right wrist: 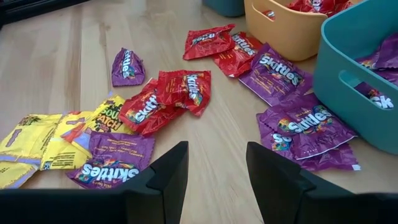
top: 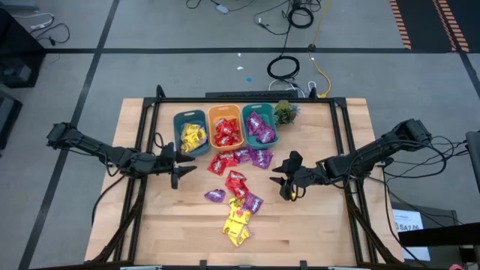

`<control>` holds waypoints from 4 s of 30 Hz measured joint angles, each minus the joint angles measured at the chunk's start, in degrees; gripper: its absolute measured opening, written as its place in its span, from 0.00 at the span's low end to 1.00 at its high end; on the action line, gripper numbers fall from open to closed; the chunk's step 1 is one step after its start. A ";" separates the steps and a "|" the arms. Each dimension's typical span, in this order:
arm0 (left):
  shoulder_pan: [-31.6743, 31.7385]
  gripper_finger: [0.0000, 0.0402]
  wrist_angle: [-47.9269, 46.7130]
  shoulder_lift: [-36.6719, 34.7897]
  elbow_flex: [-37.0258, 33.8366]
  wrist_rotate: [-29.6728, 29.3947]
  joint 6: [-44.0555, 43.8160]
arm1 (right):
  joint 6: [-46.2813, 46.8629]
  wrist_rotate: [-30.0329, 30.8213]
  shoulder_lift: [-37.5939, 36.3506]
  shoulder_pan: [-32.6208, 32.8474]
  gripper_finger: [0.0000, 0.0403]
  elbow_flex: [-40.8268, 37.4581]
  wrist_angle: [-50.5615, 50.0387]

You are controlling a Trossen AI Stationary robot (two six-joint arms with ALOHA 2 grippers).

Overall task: Sort candy
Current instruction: Put the purple candy into the green bin, then put the red candy into the yellow bin

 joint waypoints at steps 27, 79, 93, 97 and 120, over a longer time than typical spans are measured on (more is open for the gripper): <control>-7.10 0.49 37.26 44.59 0.39 1.91 -5.91 | -1.88 0.04 0.00 0.00 0.38 0.02 0.00; 28.68 0.08 10.36 65.50 50.59 17.81 19.92 | -1.40 -0.15 0.04 1.14 0.38 0.07 2.47; 36.48 0.30 7.45 83.08 68.54 18.15 16.76 | -0.26 -0.24 3.13 2.61 0.38 0.04 4.14; 36.30 0.31 7.67 82.72 68.81 18.12 16.95 | -0.04 -0.24 5.52 2.64 0.38 0.04 4.82; 27.75 0.32 10.73 54.05 31.01 19.48 8.79 | -0.38 0.10 6.60 2.62 0.38 0.04 8.88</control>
